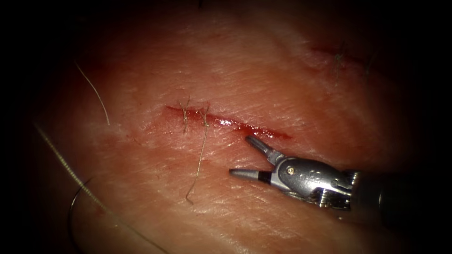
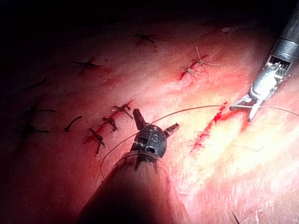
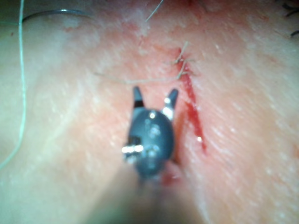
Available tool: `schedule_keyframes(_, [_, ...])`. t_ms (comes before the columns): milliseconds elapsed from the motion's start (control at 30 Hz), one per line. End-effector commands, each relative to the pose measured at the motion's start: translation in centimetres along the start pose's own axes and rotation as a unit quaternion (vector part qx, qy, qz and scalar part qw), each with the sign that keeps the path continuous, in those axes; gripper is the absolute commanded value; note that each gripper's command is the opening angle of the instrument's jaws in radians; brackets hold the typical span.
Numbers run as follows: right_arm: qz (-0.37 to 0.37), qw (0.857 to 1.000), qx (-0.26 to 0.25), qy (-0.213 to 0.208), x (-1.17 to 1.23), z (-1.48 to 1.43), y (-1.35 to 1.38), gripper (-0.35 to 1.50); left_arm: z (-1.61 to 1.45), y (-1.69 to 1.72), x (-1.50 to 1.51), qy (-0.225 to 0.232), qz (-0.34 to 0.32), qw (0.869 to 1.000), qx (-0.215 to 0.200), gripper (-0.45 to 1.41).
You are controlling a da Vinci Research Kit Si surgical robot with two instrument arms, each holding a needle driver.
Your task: Wound Closure
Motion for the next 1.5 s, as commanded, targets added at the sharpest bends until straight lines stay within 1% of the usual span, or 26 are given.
schedule_keyframes(33, [0.000, 1.000, 0.000, 0.001, -0.06, 0.08, -0.05, 1.48, 0.19, 0.09, -0.07, 0.004, -0.010, 1.000, -0.007, 1.25])
schedule_keyframes(100, [-0.001, 1.000, 0.000, 0.001, -0.08, 0.09, -0.06, 1.48, 0.49, 0.35, -0.18, 0.006, -0.014, 0.999, -0.031, 1.28])
schedule_keyframes(200, [-0.003, 1.000, 0.000, 0.001, -0.11, 0.10, -0.07, 1.48, 0.87, 0.70, -0.33, -0.012, -0.020, 0.997, -0.067, 1.30])
schedule_keyframes(333, [-0.004, 1.000, 0.000, 0.002, -0.15, 0.09, -0.10, 1.48, 1.20, 1.08, -0.49, -0.032, -0.020, 0.993, -0.108, 1.30])
schedule_keyframes(367, [-0.005, 1.000, -0.001, 0.002, -0.16, 0.10, -0.11, 1.48, 1.31, 1.23, -0.56, -0.034, -0.021, 0.992, -0.124, 1.30])
schedule_keyframes(433, [-0.006, 1.000, -0.001, 0.001, -0.17, 0.10, -0.12, 1.48, 1.40, 1.39, -0.62, -0.030, -0.021, 0.990, -0.137, 1.28])
schedule_keyframes(533, [-0.007, 1.000, 0.000, -0.001, -0.19, 0.11, -0.14, 1.48, 1.46, 1.55, -0.67, -0.023, -0.023, 0.987, -0.155, 1.28])
schedule_keyframes(567, [-0.007, 1.000, 0.000, 0.000, -0.19, 0.11, -0.14, 1.48, 1.43, 1.63, -0.70, -0.020, -0.029, 0.985, -0.169, 1.26])
schedule_keyframes(633, [-0.008, 1.000, 0.000, 0.000, -0.21, 0.10, -0.15, 1.48, 1.30, 1.68, -0.71, -0.007, -0.029, 0.981, -0.190, 1.25])
schedule_keyframes(700, [-0.009, 1.000, 0.000, -0.001, -0.22, 0.09, -0.16, 1.48, 1.19, 1.69, -0.71, -0.008, -0.025, 0.982, -0.188, 1.25])
schedule_keyframes(733, [-0.010, 1.000, 0.001, -0.003, -0.24, 0.09, -0.18, 1.48, 1.03, 1.64, -0.71, -0.013, -0.023, 0.984, -0.176, 1.25])
schedule_keyframes(767, [-0.011, 1.000, -0.001, -0.004, -0.25, 0.10, -0.19, 1.48, 0.82, 1.52, -0.71, -0.023, -0.023, 0.988, -0.151, 1.26])
schedule_keyframes(800, [-0.011, 1.000, -0.001, -0.004, -0.25, 0.10, -0.19, 1.48, 0.82, 1.52, -0.71, -0.023, -0.023, 0.988, -0.151, 1.26])
schedule_keyframes(867, [-0.012, 1.000, 0.001, -0.005, -0.27, 0.09, -0.21, 1.48, 0.46, 1.29, -0.73, -0.042, -0.024, 0.993, -0.110, 1.26])
schedule_keyframes(933, [-0.012, 1.000, 0.001, -0.005, -0.27, 0.09, -0.21, 1.48, 0.20, 1.14, -0.75, -0.054, -0.019, 0.995, -0.086, 1.26])
schedule_keyframes(1000, [-0.012, 1.000, 0.001, -0.005, -0.27, 0.10, -0.21, 1.48, -0.36, 0.92, -0.93, -0.079, -0.009, 0.996, -0.035, 1.26])
schedule_keyframes(1067, [-0.013, 1.000, 0.001, -0.006, -0.27, 0.10, -0.22, 1.48, -0.60, 0.91, -1.09, -0.112, 0.003, 0.993, -0.031, 1.26])
schedule_keyframes(1100, [-0.013, 1.000, 0.001, -0.008, -0.27, 0.11, -0.22, 1.48, -0.74, 0.97, -1.25, -0.160, -0.008, 0.986, -0.042, 1.26])
schedule_keyframes(1167, [-0.013, 1.000, 0.004, -0.010, -0.26, 0.12, -0.24, 1.48, -0.80, 1.06, -1.37, -0.191, -0.024, 0.979, -0.068, 1.25])
schedule_keyframes(1233, [-0.014, 1.000, 0.007, -0.010, -0.27, 0.14, -0.26, 1.48, -0.78, 1.21, -1.48, -0.212, -0.042, 0.972, -0.090, 1.21])
schedule_keyframes(1333, [-0.012, 1.000, 0.009, -0.012, -0.28, 0.14, -0.28, 1.48, -0.52, 1.43, -1.52, -0.209, -0.059, 0.969, -0.116, 1.15])
schedule_keyframes(1367, [-0.012, 1.000, 0.009, -0.012, -0.28, 0.14, -0.28, 1.48, -0.39, 1.52, -1.54, -0.203, -0.069, 0.968, -0.132, 1.15])
schedule_keyframes(1400, [-0.012, 1.000, 0.011, -0.013, -0.28, 0.14, -0.29, 1.48, -0.16, 1.69, -1.55, -0.192, -0.078, 0.964, -0.164, 1.15])
schedule_keyframes(1433, [-0.012, 1.000, 0.011, -0.013, -0.28, 0.14, -0.29, 1.48, 0.01, 1.82, -1.55, -0.184, -0.085, 0.961, -0.190, 1.15])
schedule_keyframes(1467, [-0.009, 1.000, 0.012, -0.013, -0.28, 0.13, -0.29, 1.48, 0.23, 1.99, -1.54, -0.175, -0.094, 0.955, -0.220, 1.13])
schedule_keyframes(1500, [-0.010, 1.000, 0.012, -0.013, -0.28, 0.13, -0.29, 1.48, 0.36, 2.07, -1.52, -0.173, -0.096, 0.951, -0.237, 1.13])
